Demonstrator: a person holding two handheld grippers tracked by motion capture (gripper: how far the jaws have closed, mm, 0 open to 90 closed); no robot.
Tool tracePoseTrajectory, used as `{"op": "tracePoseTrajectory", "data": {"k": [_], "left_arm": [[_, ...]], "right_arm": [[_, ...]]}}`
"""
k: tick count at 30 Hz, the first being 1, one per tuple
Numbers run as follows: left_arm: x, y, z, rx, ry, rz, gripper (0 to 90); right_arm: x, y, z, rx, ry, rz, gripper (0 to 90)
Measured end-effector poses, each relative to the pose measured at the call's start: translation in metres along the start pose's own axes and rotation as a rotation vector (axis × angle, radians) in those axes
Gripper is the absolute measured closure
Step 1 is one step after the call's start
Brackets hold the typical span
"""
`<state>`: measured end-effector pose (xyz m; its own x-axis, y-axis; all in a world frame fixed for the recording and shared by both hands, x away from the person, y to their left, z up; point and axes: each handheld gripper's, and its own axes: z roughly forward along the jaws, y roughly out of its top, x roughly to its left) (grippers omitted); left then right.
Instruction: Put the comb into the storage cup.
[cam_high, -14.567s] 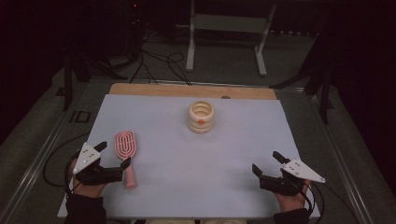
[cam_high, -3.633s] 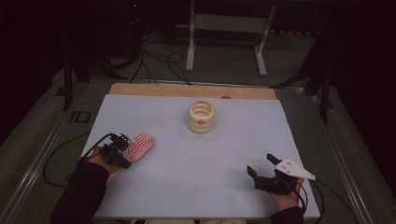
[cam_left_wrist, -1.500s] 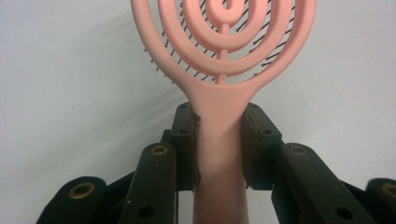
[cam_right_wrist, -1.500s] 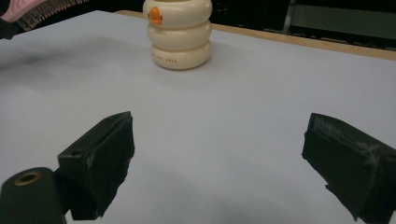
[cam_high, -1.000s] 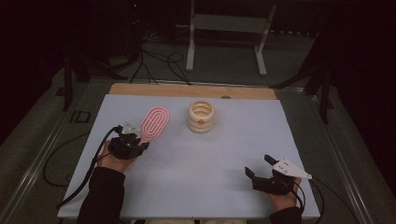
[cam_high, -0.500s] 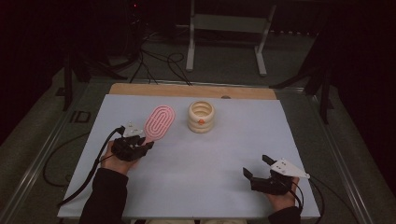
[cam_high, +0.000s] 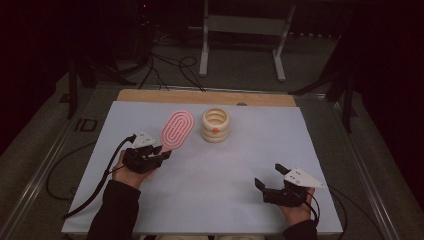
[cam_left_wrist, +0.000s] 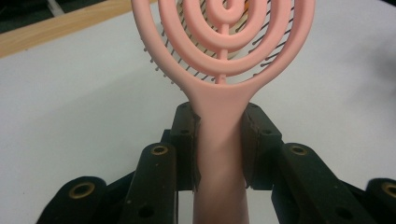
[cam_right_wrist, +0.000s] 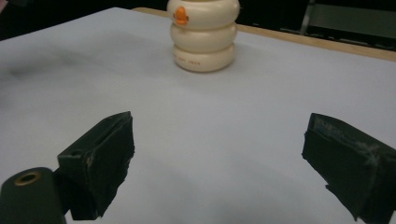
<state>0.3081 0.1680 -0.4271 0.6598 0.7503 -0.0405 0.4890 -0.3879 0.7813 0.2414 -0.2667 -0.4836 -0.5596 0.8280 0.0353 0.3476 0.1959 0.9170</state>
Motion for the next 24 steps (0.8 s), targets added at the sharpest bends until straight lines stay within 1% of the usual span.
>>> {"op": "tracePoseTrajectory", "data": {"k": [1, 3, 4, 7, 10, 13, 14, 18, 19, 22, 24], "left_arm": [[0.0, 0.0, 0.0, 0.0, 0.0, 0.0, 70.8], [-0.003, 0.002, 0.001, 0.003, -0.005, 0.007, 70.8], [-0.003, 0.002, 0.002, 0.004, -0.006, 0.009, 70.8], [-0.005, 0.003, 0.003, 0.0, -0.006, 0.011, 70.8], [-0.011, 0.005, 0.006, -0.001, -0.006, 0.026, 70.8], [-0.016, 0.005, 0.01, 0.002, -0.006, 0.033, 70.8], [-0.017, 0.005, 0.011, 0.005, -0.005, 0.039, 70.8], [-0.021, 0.005, 0.014, 0.0, -0.005, 0.049, 70.8], [-0.021, 0.005, 0.014, 0.0, -0.005, 0.049, 70.8], [-0.026, 0.006, 0.014, -0.016, -0.016, 0.065, 70.8], [-0.027, 0.007, 0.014, -0.023, -0.027, 0.065, 70.8]], "right_arm": [[0.0, 0.0, 0.0, 0.0, 0.0, 0.0, 8.9], [0.003, 0.01, 0.004, 0.004, 0.02, -0.017, 8.1], [0.003, 0.012, 0.005, 0.006, 0.021, -0.019, 7.8], [0.002, 0.016, 0.005, 0.006, 0.024, -0.016, 7.7], [0.0, 0.025, 0.006, -0.005, 0.026, -0.015, 7.6], [-0.002, 0.031, 0.01, -0.014, 0.062, 0.038, 7.7], [-0.003, 0.033, 0.012, -0.017, 0.072, 0.048, 7.7], [-0.001, 0.042, 0.017, -0.03, 0.117, 0.068, 7.7], [-0.001, 0.042, 0.017, -0.03, 0.117, 0.068, 7.7], [0.001, 0.051, 0.022, -0.05, 0.149, 0.08, 7.7], [0.003, 0.055, 0.025, -0.06, 0.168, 0.097, 7.7]]}}
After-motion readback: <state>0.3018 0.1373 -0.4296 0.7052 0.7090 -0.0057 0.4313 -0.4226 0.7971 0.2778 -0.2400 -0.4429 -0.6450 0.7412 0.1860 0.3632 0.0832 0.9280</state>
